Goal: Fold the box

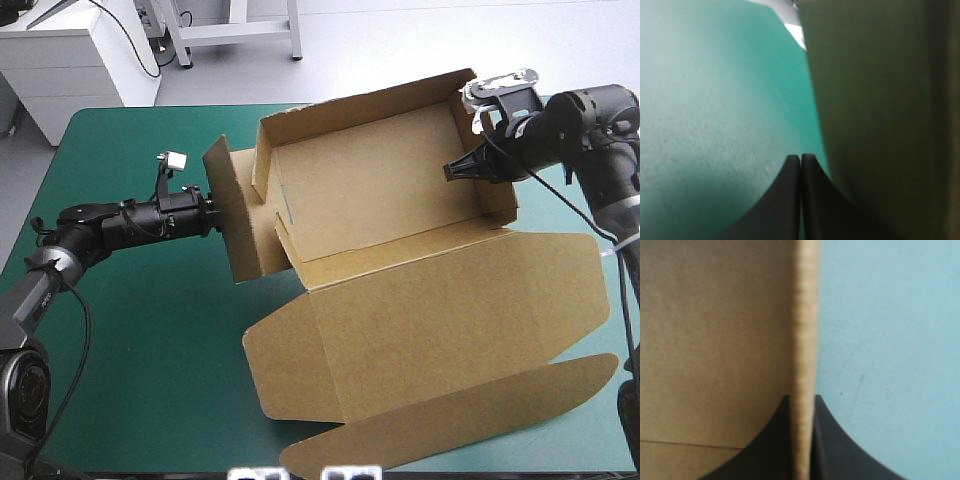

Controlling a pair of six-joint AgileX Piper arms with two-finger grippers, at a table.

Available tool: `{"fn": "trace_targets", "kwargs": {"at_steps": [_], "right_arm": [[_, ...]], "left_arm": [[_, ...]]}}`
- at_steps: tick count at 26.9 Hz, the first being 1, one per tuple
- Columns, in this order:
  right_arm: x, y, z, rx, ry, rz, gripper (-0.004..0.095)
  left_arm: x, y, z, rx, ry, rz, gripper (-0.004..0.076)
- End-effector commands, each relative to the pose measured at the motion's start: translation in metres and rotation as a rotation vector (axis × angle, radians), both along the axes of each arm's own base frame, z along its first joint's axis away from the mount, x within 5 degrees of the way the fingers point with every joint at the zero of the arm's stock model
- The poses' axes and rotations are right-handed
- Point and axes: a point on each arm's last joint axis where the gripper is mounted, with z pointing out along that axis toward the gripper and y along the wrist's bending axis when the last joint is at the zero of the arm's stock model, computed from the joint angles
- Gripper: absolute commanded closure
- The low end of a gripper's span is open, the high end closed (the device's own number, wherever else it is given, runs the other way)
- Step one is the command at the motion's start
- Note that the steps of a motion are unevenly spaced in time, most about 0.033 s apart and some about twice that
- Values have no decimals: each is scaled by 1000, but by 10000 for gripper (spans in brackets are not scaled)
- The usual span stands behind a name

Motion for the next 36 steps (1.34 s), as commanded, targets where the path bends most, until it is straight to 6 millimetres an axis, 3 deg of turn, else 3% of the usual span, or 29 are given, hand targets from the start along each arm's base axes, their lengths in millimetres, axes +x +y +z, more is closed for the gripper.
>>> {"fn": "trace_targets", "kwargs": {"at_steps": [1, 10, 13, 16, 21, 23, 26, 29, 36], "right_arm": [[2, 1, 13, 53, -76, -11, 928], [14, 4, 9, 84, -114, -37, 926], [15, 4, 9, 85, -124, -42, 926], [16, 3, 10, 85, -141, -49, 925], [19, 4, 12, 105, -172, -63, 925], [19, 4, 13, 107, -177, -65, 925], [20, 4, 13, 114, -186, -70, 925], [21, 4, 16, 137, -214, -87, 924], [24, 5, 19, 187, -253, -121, 924]], "left_arm": [[-10, -4, 35, -176, -100, -56, 733], [-10, -4, 36, -174, -102, -57, 731], [-10, -4, 39, -165, -114, -63, 682], [-8, -6, 47, -160, -132, -73, 558], [-6, -18, 71, -163, -193, -120, 204], [-6, -25, 82, -168, -220, -144, 120], [-6, -31, 96, -156, -257, -170, 111], [-1, -35, 112, 12, -236, -147, 111], [3, -58, 138, 212, -222, -28, 111]]}}
